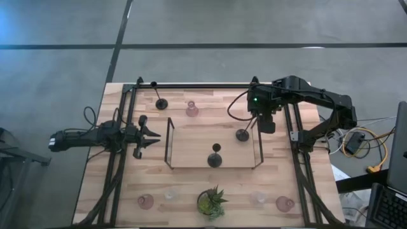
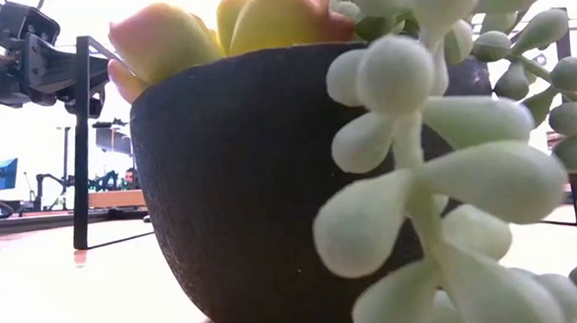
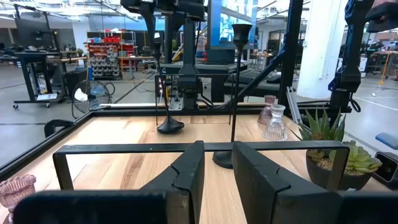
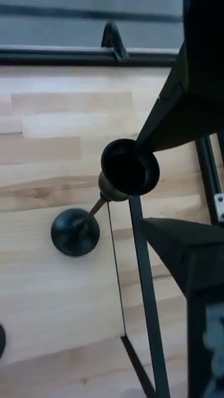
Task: Pick & Place candle stick holders
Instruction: Put the right black candle holder on the shelf, then put the black candle holder on the shelf
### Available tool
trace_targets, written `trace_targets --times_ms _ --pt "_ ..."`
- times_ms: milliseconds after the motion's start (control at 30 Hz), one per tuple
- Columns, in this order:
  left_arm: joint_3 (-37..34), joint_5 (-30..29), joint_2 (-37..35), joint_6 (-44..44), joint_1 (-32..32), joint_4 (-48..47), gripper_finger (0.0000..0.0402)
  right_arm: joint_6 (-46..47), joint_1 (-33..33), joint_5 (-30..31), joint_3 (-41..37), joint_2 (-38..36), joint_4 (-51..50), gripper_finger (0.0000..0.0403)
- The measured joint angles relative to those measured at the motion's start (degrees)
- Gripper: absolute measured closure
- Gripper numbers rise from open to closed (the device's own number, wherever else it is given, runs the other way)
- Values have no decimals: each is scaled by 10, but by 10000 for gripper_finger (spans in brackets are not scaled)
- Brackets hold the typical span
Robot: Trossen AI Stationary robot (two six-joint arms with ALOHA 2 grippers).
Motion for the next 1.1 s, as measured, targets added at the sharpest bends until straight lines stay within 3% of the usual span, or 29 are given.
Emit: trace_targets --times_ms 333,667,933,1100 --pt "0 0 0 0 0 0 314 16 1 -30 20 0 2 182" --pt "0 0 0 0 0 0 314 7 1 -27 79 0 5 195" --pt "0 0 0 0 0 0 314 -10 1 85 158 -1 53 220" --pt "0 0 0 0 0 0 314 -12 1 97 211 -1 70 237"
